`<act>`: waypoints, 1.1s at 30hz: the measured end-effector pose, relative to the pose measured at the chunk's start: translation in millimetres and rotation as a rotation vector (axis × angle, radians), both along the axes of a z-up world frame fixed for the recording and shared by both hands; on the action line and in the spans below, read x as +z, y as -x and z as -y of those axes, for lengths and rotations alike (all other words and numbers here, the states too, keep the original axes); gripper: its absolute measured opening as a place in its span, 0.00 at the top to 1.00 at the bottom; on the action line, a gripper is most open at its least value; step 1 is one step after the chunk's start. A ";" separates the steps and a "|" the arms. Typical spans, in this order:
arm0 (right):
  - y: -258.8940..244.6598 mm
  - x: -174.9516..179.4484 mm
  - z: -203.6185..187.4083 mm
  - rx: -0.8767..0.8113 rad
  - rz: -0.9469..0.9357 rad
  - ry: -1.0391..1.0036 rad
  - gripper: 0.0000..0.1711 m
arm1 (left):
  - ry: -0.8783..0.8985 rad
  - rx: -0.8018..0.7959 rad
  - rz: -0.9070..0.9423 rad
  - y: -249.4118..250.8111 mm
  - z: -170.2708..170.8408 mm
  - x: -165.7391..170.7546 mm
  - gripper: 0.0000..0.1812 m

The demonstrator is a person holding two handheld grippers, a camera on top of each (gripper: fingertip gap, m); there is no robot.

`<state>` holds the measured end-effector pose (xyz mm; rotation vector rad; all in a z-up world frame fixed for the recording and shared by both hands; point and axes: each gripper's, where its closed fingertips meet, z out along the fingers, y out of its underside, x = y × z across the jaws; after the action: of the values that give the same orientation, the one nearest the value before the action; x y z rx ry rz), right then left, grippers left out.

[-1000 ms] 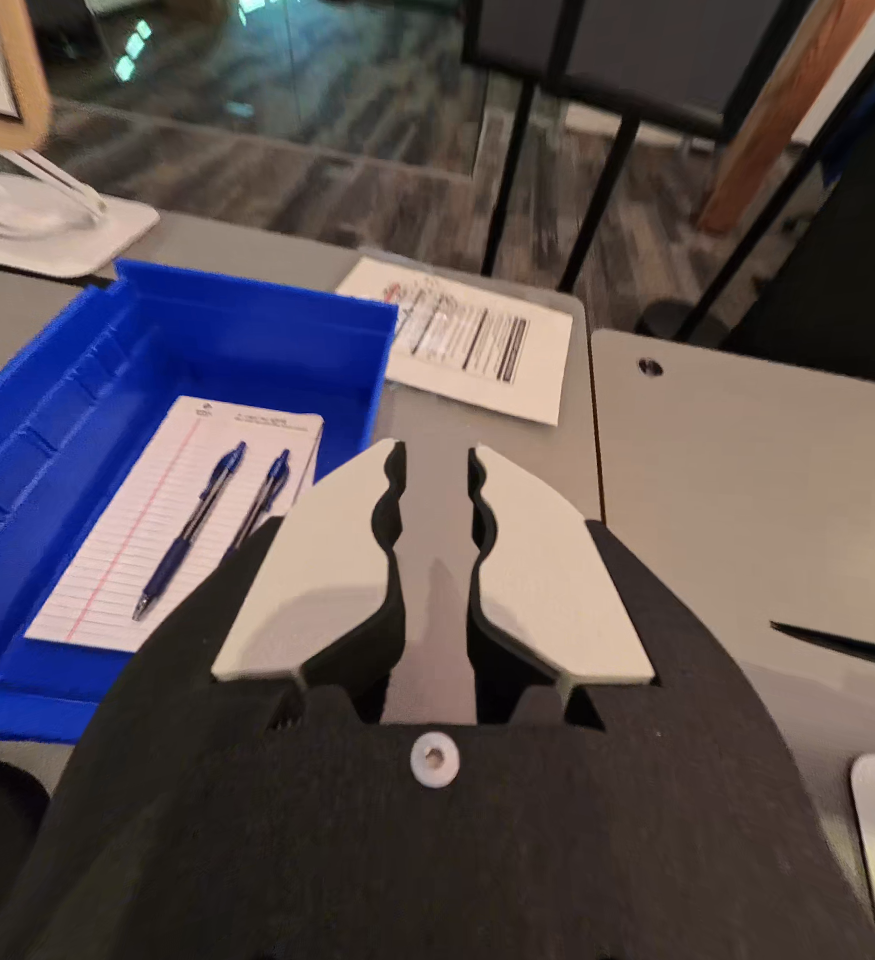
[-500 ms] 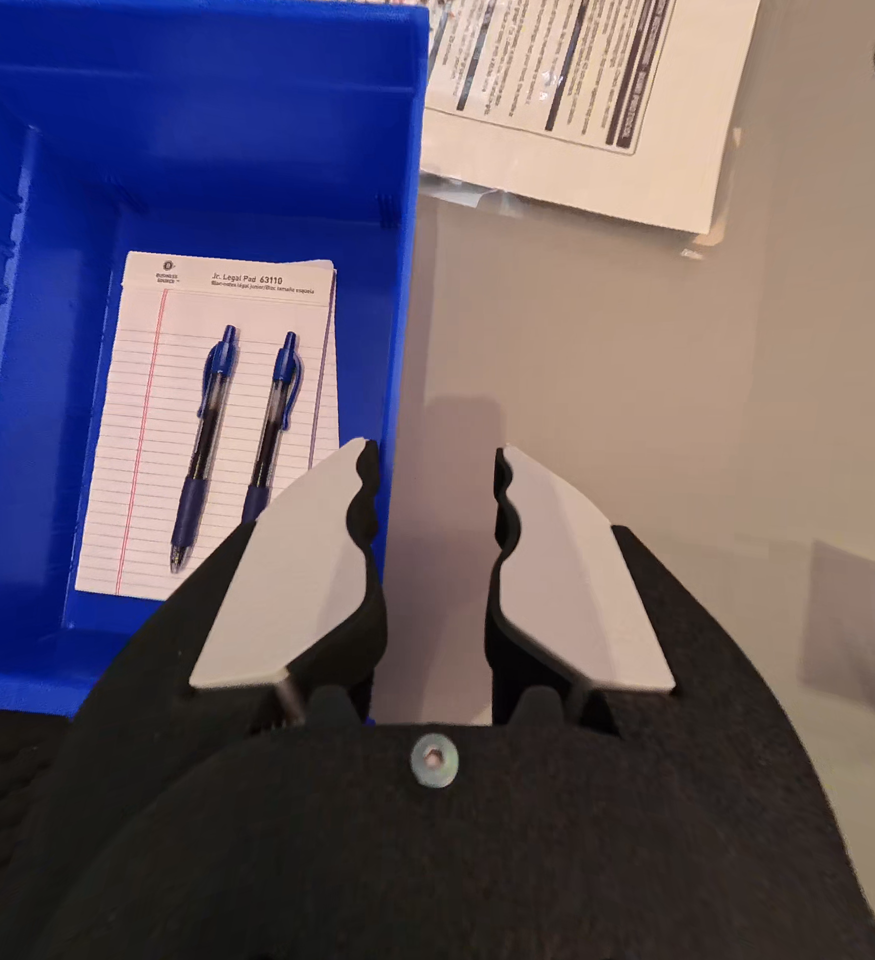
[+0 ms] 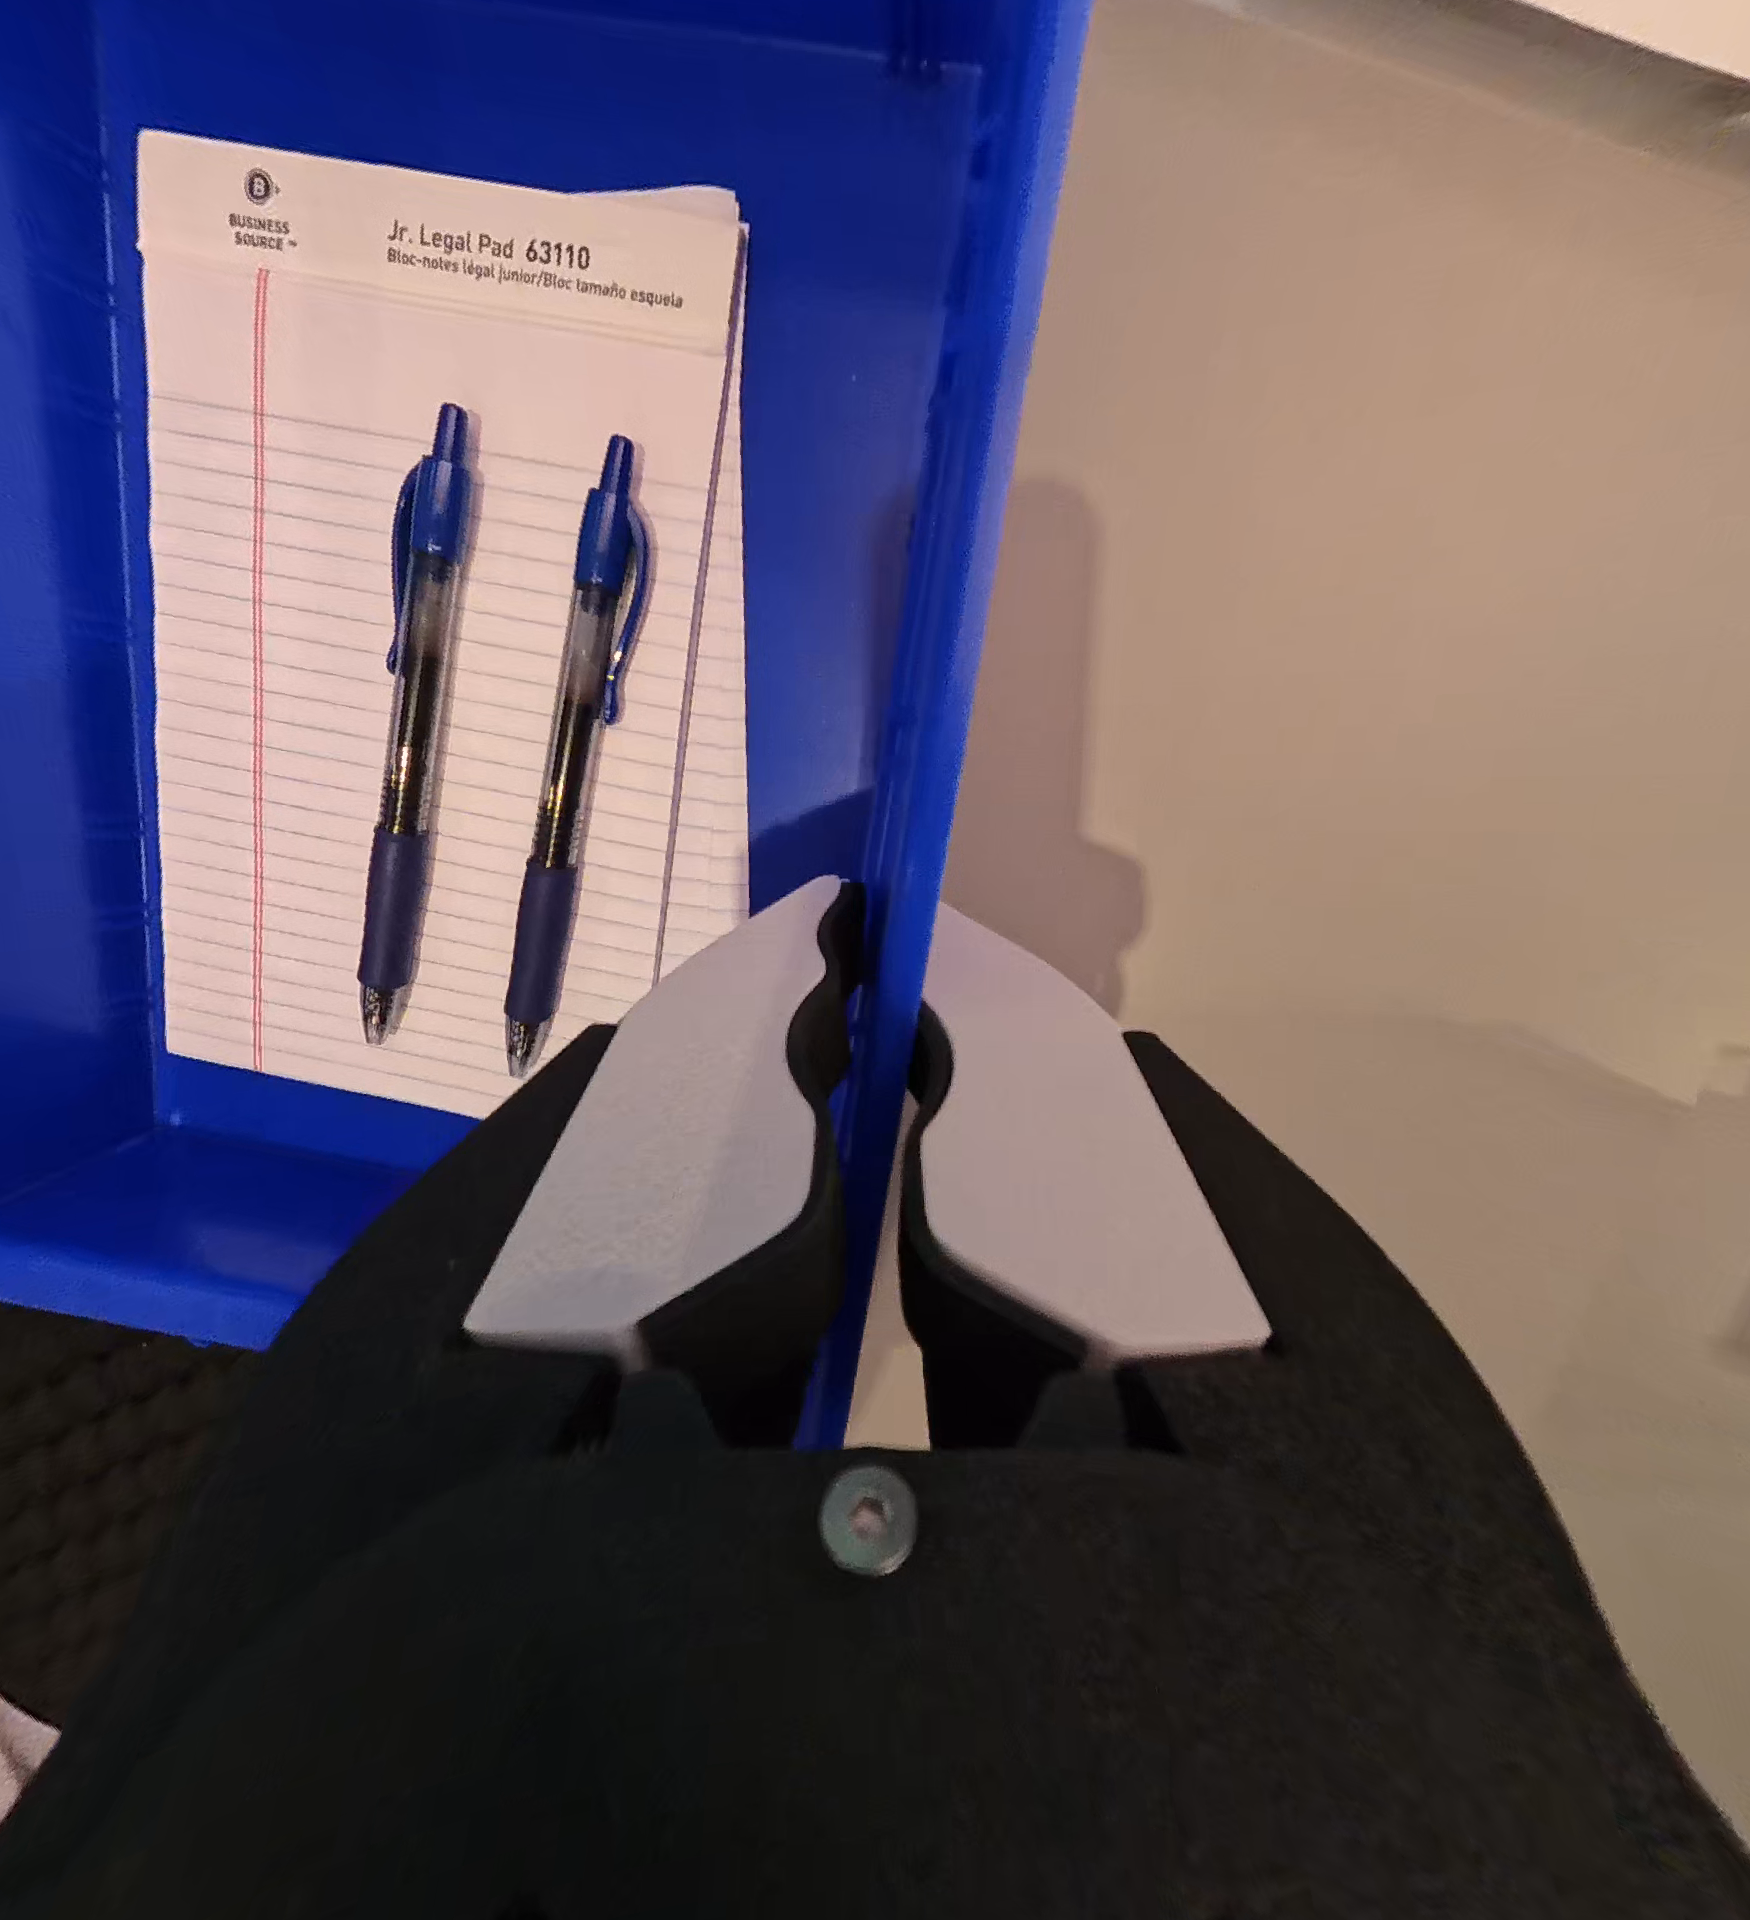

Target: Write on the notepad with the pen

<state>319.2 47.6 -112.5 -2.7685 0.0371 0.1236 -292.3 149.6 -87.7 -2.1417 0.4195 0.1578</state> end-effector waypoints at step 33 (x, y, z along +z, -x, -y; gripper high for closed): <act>33.8 -10.3 17.1 -0.143 -0.240 0.037 0.91 | -0.021 -0.551 0.154 -266.6 126.1 28.3 0.79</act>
<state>285.3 30.5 -122.8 -2.7613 0.3014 0.4195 -25.7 23.5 -59.4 -1.9231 0.8887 -0.3116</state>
